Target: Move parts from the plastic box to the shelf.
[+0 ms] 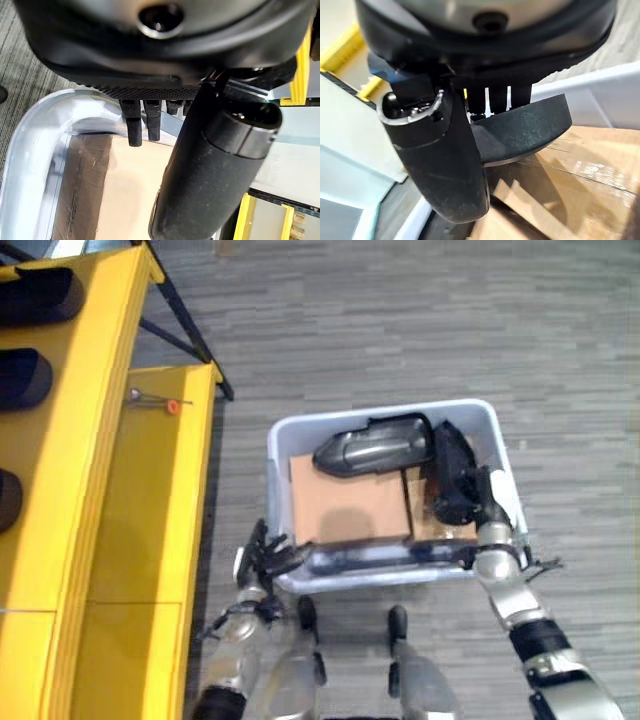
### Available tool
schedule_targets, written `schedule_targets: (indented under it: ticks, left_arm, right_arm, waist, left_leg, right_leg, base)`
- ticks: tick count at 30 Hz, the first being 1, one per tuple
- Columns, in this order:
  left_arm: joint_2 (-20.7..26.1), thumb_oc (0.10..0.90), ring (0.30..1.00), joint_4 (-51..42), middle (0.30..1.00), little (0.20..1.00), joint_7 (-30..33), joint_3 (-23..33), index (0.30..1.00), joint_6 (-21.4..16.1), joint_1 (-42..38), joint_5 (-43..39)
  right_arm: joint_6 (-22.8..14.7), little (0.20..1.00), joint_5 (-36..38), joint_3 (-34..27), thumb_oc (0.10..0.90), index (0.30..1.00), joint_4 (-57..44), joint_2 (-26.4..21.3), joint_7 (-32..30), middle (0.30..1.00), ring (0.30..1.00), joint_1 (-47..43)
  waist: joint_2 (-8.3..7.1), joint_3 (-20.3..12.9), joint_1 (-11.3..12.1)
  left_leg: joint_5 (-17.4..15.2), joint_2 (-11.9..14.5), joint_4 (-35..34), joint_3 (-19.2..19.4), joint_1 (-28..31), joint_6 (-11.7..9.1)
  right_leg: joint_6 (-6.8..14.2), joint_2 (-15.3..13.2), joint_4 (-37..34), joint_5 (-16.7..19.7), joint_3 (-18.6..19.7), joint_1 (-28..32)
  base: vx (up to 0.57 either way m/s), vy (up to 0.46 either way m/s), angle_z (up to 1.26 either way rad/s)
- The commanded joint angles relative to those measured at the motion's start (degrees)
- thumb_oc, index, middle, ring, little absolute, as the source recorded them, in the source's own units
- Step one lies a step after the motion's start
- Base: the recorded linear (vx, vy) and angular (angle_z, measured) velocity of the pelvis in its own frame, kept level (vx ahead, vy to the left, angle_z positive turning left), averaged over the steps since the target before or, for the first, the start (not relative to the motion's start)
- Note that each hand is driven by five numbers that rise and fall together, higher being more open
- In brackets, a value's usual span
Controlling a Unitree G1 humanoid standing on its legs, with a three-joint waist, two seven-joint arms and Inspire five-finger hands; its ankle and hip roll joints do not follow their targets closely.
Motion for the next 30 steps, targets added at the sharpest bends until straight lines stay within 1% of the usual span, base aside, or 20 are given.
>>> schedule_targets:
  ticks: [1,7,9,11,13,14,17,19,22,23,25,26,27,28,30]
  left_arm:
    - [-2.96,0.900,1.000,-2.30,1.000,1.000,-3.35,-2.76,1.000,-2.34,0.20,2.22]
    - [-3.63,0.900,1.000,-1.01,1.000,1.000,-3.73,-1.11,1.000,-2.20,1.56,2.46]
    - [-3.62,0.900,1.000,-0.34,1.000,1.000,-3.94,-0.47,1.000,-2.26,1.83,2.56]
    - [-4.01,0.900,1.000,-0.48,1.000,1.000,-4.05,0.34,1.000,-2.23,2.35,2.83]
    - [-4.11,0.900,1.000,-0.48,1.000,1.000,-4.15,0.69,1.000,-2.22,2.64,2.82]
    - [-4.40,0.900,1.000,-0.42,1.000,1.000,-4.21,0.88,1.000,-2.18,3.25,2.66]
    - [-4.92,0.900,1.000,-0.31,1.000,1.000,-4.33,1.21,1.000,-1.98,4.09,2.49]
    - [-5.43,0.900,1.000,-0.52,1.000,1.000,-4.52,1.73,1.000,-1.89,4.46,2.50]
    - [-6.51,0.900,1.000,-0.97,1.000,1.000,-4.62,3.41,1.000,-1.81,5.42,2.16]
    - [-6.51,0.900,1.000,-0.97,1.000,1.000,-4.62,3.41,1.000,-1.81,5.42,2.16]
    - [-7.91,0.900,1.000,-0.94,1.000,1.000,-4.43,5.09,1.000,-1.56,6.38,1.74]
    - [-7.92,0.900,1.000,-0.94,1.000,1.000,-4.43,5.12,1.000,-1.56,6.37,1.74]
    - [-8.98,0.900,1.000,-1.27,1.000,1.000,-4.20,6.76,1.000,-1.46,7.52,1.53]
    - [-8.99,0.900,1.000,-1.26,1.000,1.000,-4.21,6.77,1.000,-1.46,7.50,1.53]
    - [-9.21,0.900,1.000,-1.63,1.000,1.000,-4.05,7.17,1.000,-1.47,7.89,1.29]
  right_arm:
    - [-6.70,0.300,-2.13,-3.15,0.400,0.300,-9.74,-2.68,-0.66,0.300,0.300,-3.63]
    - [-7.44,0.300,-2.11,-3.04,0.400,0.300,-12.75,-1.95,1.21,0.300,0.300,-1.46]
    - [-7.75,0.300,-2.26,-2.22,0.400,0.300,-13.18,-1.80,1.85,0.300,0.300,-1.50]
    - [-8.02,0.300,-2.37,-0.68,0.400,0.300,-12.77,-2.09,2.50,0.300,0.300,-2.34]
    - [-8.22,0.300,-2.37,-0.09,0.400,0.300,-12.67,-2.22,2.87,0.300,0.300,-2.53]
    - [-8.39,0.300,-2.22,0.40,0.400,0.300,-13.12,-2.38,3.37,0.300,0.300,-2.47]
    - [-8.49,0.300,-2.17,0.70,0.400,0.300,-13.78,-2.92,3.89,0.300,0.300,-2.40]
    - [-8.66,0.300,-1.96,2.05,0.400,0.300,-13.73,-3.41,4.47,0.300,0.300,-3.47]
    - [-8.74,0.300,-1.83,3.99,0.400,0.300,-13.36,-4.02,5.45,0.300,0.300,-5.10]
    - [-8.74,0.300,-1.83,3.99,0.400,0.300,-13.35,-4.02,5.45,0.300,0.300,-5.11]
    - [-8.42,0.300,-1.54,5.99,0.400,0.300,-12.86,-4.19,6.06,0.300,0.300,-7.14]
    - [-8.43,0.300,-1.54,6.03,0.400,0.300,-12.83,-4.20,6.05,0.300,0.300,-7.18]
    - [-8.07,0.300,0.08,8.33,0.400,0.300,-12.68,-3.74,6.46,0.300,0.300,-9.55]
    - [-8.08,0.300,0.08,8.34,0.400,0.300,-12.65,-3.74,6.46,0.300,0.300,-9.58]
    - [-7.82,0.300,0.39,8.73,0.400,0.300,-12.93,-3.53,6.02,0.300,0.300,-10.09]
  waist:
    - [1.73,-7.91,-0.18]
    - [1.56,-12.43,-0.09]
    - [1.43,-13.62,0.07]
    - [1.61,-14.10,0.43]
    - [1.52,-14.38,0.68]
    - [1.49,-15.06,0.67]
    - [1.62,-16.13,0.63]
    - [1.81,-16.58,0.78]
    - [2.23,-16.31,1.40]
    - [2.23,-16.30,1.41]
    - [2.49,-15.34,2.30]
    - [2.50,-15.31,2.26]
    - [2.59,-12.52,4.29]
    - [2.58,-12.52,4.20]
    - [2.34,-10.65,5.18]
  left_leg:
    - [-6.10,5.45,-0.30,-1.84,6.66,-2.00]
    - [-6.57,5.63,-0.30,-1.94,7.36,-1.74]
    - [-6.64,5.62,-0.30,-2.31,7.91,-1.43]
    - [-6.56,5.37,-0.30,-3.45,8.34,-0.95]
    - [-6.69,5.39,-0.30,-3.65,8.45,-0.75]
    - [-6.48,5.65,-0.30,-3.77,8.57,-0.58]
    - [-5.85,6.28,-0.30,-3.80,9.07,-0.16]
    - [-5.10,7.23,-0.30,-3.69,9.86,0.31]
    - [-4.61,8.54,0.03,-3.47,10.55,0.78]
    - [-4.61,8.54,0.03,-3.46,10.56,0.78]
    - [-4.33,9.80,1.17,-3.76,10.05,1.27]
    - [-4.34,9.81,1.20,-3.79,10.03,1.26]
    - [-2.79,10.67,1.98,-4.37,7.41,1.49]
    - [-2.79,10.66,2.02,-4.46,7.34,1.49]
    - [-1.49,10.16,1.81,-4.82,5.07,1.25]
  right_leg:
    - [-1.27,-2.51,0.55,0.63,-2.69,-0.33]
    - [-1.07,-2.04,0.46,0.46,-2.54,0.41]
    - [-1.11,-1.58,1.19,0.17,-1.93,0.60]
    - [-1.08,-0.92,2.33,-0.20,-0.66,0.55]
    - [-1.01,-0.53,3.07,-0.37,-0.08,0.34]
    - [-0.93,-0.17,4.16,-0.37,0.57,0.35]
    - [-0.74,0.37,5.34,-0.65,0.60,0.93]
    - [-0.30,0.93,7.37,-0.87,0.32,1.13]
    - [0.42,1.71,10.39,-1.07,0.42,1.05]
    - [0.42,1.71,10.39,-1.08,0.42,1.05]
    - [1.02,2.54,12.55,-1.35,0.22,1.02]
    - [1.02,2.55,12.57,-1.36,0.20,1.03]
    - [1.15,3.16,11.58,-1.41,-0.69,1.30]
    - [1.15,3.15,11.54,-1.39,-0.77,1.32]
    - [0.94,3.20,10.50,-0.88,-1.32,1.65]
  base:
    - [0.00,0.000,0.00]
    - [0.00,0.000,0.00]
    - [0.00,-0.034,-0.02]
    - [-0.02,-0.026,-0.08]
    - [-0.02,-0.051,-0.14]
    - [-0.01,-0.098,-0.17]
    - [0.01,-0.102,-0.09]
    - [0.00,-0.143,-0.01]
    - [-0.01,-0.118,-0.02]
    - [-0.01,-0.088,-0.02]
    - [-0.03,-0.148,0.02]
    - [-0.17,-0.314,0.05]
    - [-0.15,-0.219,0.07]
    - [-0.19,-0.270,0.18]
    - [-0.13,-0.132,0.35]
